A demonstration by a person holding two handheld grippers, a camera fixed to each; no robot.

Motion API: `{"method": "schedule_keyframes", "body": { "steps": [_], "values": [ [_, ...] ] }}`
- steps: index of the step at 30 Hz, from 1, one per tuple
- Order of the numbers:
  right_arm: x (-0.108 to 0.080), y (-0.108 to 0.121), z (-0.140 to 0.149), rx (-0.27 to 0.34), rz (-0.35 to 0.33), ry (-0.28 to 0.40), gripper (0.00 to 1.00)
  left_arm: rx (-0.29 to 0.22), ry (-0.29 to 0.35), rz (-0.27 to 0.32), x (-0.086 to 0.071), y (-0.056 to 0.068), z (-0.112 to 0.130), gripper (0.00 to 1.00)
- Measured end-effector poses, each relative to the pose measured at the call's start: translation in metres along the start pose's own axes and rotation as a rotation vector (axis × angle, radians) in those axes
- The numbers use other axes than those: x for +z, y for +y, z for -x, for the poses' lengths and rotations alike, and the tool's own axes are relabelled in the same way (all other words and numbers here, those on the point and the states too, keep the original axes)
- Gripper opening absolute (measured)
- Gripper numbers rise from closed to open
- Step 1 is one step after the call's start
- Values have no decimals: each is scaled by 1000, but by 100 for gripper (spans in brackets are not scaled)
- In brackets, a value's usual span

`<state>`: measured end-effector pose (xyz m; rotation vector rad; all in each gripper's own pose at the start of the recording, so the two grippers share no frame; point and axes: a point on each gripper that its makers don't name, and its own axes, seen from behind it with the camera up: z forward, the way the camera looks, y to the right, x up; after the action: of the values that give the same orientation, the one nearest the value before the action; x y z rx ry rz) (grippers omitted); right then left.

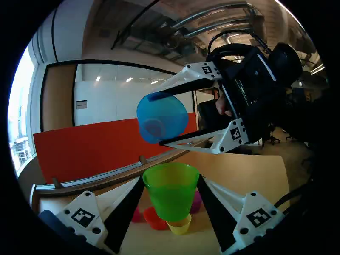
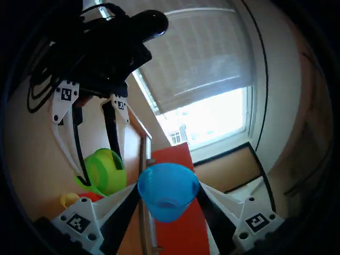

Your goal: Pour water

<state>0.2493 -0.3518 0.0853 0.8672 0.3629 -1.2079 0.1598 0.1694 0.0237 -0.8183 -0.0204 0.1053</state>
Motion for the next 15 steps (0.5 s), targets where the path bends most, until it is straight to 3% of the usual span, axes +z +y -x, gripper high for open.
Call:
{"method": "schedule_keyframes", "body": {
  "steps": [15],
  "values": [
    [-5,-10,15,318,-3,-11,91,-1,-5,-10,-3,-3,-1,88]
  ]
}}
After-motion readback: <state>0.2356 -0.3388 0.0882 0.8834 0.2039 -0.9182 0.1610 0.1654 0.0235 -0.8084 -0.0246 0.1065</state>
